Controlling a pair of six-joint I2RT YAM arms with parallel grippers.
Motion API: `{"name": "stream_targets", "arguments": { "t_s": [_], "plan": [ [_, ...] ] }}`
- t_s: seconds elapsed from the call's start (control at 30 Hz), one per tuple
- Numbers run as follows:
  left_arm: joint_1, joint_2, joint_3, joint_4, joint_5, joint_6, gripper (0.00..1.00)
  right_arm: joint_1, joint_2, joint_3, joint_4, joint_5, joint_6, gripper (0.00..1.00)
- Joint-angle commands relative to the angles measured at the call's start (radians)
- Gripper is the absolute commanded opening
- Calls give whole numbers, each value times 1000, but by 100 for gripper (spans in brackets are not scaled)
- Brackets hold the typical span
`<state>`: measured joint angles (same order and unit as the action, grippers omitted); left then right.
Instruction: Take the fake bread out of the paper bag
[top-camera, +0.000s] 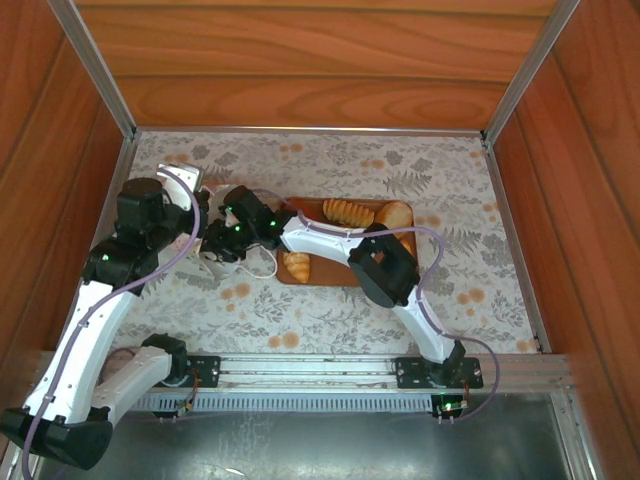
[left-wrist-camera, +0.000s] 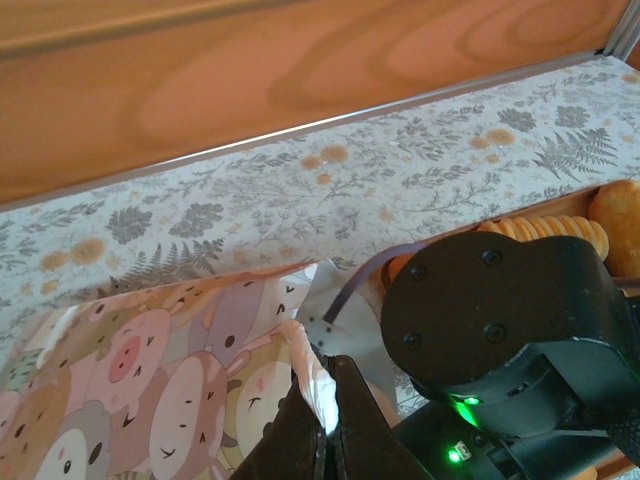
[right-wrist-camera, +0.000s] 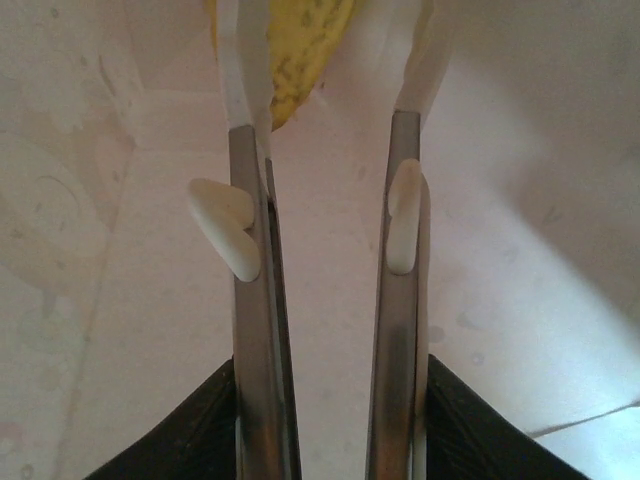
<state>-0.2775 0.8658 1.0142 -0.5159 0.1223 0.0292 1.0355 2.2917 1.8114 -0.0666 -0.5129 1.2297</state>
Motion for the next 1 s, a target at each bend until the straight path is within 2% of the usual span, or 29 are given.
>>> {"name": "stream_targets", "arguments": {
  "t_s": [0.0,0.2,0.57,0.83,0.97],
  "plan": [
    [-6,13,4,21,46,14,0,1,14,59,42,-64,30,44],
    [-6,34,18,25,62,13,0,2,52,96,-7,-99,12,45],
    [-8,55,34,34,112,10,0,10,133,164,37,-140,52,47],
    [-9,48,30,36,153,13,0,15,177,214,-4,-163,31,48],
    [-9,45,28,35,163,12,0,17,196,246,-19,-172,34,42]
  ]
}}
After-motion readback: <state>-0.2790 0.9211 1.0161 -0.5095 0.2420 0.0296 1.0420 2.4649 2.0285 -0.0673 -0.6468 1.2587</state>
